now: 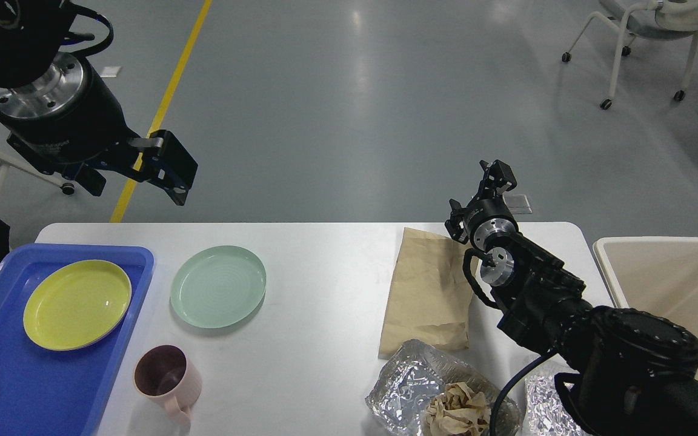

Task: Tidy desktop
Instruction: 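Lower the left gripper toward the pink mug beside the blue tray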

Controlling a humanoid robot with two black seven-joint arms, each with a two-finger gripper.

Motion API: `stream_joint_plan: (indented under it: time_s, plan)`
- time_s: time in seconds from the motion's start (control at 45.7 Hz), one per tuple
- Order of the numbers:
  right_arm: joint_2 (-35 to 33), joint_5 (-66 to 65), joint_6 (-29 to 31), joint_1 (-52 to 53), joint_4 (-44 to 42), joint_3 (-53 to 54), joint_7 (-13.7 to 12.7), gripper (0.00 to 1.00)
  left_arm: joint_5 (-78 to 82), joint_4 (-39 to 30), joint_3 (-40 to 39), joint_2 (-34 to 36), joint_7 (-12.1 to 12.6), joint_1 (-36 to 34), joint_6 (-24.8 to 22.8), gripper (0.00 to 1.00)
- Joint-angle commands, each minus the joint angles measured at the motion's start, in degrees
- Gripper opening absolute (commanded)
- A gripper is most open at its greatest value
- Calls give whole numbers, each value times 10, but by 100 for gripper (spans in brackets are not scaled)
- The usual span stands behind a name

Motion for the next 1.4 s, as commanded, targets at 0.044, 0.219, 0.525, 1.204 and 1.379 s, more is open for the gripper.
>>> stream_joint_plan:
  time_s: [0.044,0.219,0.525,1.204,1.379]
  plan:
    - [0,0,0,0,0,0,-1,100,1,-66,0,-14,-7,-67,-3,100]
    - [0,0,0,0,0,0,-1,100,0,-92,-9,-14,-6,-93,-32,100]
    - [0,0,0,0,0,0,-1,100,3,-95,-9,-19,3,-37,47,100]
    - [0,0,0,0,0,0,0,100,3,-60,-14,0,1,261,183,100]
    - [0,0,0,0,0,0,-1,100,1,-22,0,14,1,293,187,100]
